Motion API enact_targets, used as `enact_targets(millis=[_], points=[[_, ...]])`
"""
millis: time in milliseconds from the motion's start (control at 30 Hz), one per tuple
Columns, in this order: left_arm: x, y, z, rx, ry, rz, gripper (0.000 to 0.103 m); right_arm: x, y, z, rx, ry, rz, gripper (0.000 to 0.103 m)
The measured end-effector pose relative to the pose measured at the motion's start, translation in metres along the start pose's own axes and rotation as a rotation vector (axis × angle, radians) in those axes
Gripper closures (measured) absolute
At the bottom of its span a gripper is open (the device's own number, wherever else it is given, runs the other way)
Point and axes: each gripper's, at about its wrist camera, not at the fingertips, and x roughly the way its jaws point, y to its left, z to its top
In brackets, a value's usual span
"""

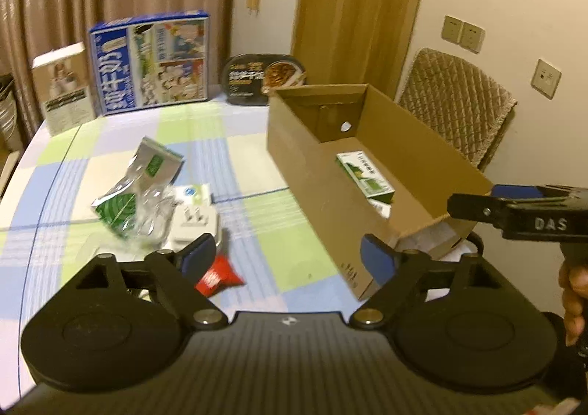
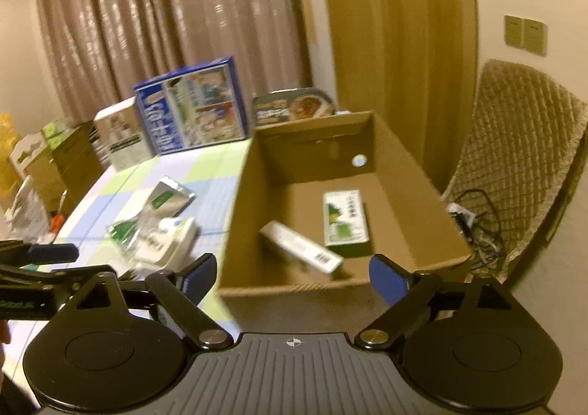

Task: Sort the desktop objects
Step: 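Open both tools to drop the two boxes into the cardboard box, then withdraw both tools back over the table toward the spoon and candy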

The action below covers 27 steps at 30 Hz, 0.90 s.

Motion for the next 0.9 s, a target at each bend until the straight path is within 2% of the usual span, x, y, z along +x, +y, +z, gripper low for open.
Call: enact_targets(millis=[133, 300, 633, 900], points=[[-0.014, 0.014, -0.015, -0.028, -0.001, 0.033, 0.008, -0.006, 0.020, -0.011, -0.010, 0.016, 0.025, 0.002], [-0.031, 0.036, -0.031, -0.049, 0.008, 0.072, 0.002, -0.005, 0.043, -0.023, -0.029, 0.056, 0.054, 0.002], [-0.059, 0.076, -0.052, -0.069, 0.018, 0.159, 0.002, 0.003, 0.078, -0.041, -0.066, 0.118, 0.108, 0.002], [-0.068, 0.099, -0.060, -0.066, 0.029, 0.184, 0.002, 0.011, 0.098, -0.053, -0.100, 0.150, 0.141, 0.002]])
